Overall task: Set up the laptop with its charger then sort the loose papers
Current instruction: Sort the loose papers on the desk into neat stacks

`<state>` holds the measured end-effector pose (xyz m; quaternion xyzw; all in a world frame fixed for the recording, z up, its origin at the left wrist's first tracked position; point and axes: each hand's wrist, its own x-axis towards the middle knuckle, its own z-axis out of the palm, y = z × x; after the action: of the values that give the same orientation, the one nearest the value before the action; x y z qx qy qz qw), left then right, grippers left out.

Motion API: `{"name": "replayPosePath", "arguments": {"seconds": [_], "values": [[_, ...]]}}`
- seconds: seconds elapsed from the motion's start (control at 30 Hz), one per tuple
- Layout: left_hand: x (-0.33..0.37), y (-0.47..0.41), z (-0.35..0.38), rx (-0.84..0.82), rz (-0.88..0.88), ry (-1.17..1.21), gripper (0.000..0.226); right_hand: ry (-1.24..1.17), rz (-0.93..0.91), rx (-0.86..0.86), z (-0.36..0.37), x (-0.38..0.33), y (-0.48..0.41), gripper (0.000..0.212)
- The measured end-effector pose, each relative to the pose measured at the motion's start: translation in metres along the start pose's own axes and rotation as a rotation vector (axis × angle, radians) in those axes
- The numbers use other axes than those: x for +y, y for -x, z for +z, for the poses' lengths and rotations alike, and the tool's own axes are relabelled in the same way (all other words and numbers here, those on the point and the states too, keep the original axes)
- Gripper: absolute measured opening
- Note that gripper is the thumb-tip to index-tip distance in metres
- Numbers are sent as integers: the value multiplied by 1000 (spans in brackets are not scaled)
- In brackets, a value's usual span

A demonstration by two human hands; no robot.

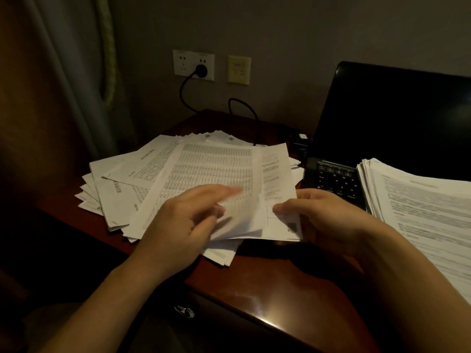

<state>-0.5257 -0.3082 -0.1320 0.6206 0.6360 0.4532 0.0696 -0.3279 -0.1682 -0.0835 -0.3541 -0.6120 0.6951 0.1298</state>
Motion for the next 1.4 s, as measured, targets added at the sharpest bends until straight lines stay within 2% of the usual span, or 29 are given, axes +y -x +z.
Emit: {"name": "replayPosePath", "arguments": {"seconds": [0.07,0.1,0.2,0.27,0.4,0.5,0.57,0.67,0.77,0.83,0.93,1.07,1.17,1.3,1.4], "values": [[0,1,-1,-77,6,-4,28,35,-24,-11,1,0,1,14],[1,0,-1,-109,-12,12,28,51,-42,-22,2,0,1,16],[3,0,0,-156,-36,35,63,112,-94,-27,7,4,-2,20],[4,-1,-1,-167,-56,66,73,159,-125,-5,11,8,-5,21],[5,1,-1,-115,-89,159,67,251,-194,71,19,12,-8,16],[5,3,-3,-43,-66,230,68,268,-247,101,24,15,-9,14],[5,5,-6,7,-13,198,60,273,-284,122,27,17,-10,15],[2,6,-4,-36,24,205,36,250,-337,147,30,20,-12,14],[-2,6,-2,-93,20,174,62,172,-361,141,34,21,-10,19],[-3,5,-1,-103,10,196,67,134,-357,143,34,20,-9,18],[-3,4,-1,-60,-1,234,55,117,-322,146,35,18,-8,21],[-4,2,0,54,-8,167,39,7,-251,204,31,15,-10,23],[-1,1,-1,63,-55,177,48,-11,-258,185,30,16,-13,29],[8,-3,-2,-69,-160,310,76,-18,-274,197,29,14,-12,24],[12,-6,4,-146,-177,269,80,29,-306,224,29,12,-10,30]]}}
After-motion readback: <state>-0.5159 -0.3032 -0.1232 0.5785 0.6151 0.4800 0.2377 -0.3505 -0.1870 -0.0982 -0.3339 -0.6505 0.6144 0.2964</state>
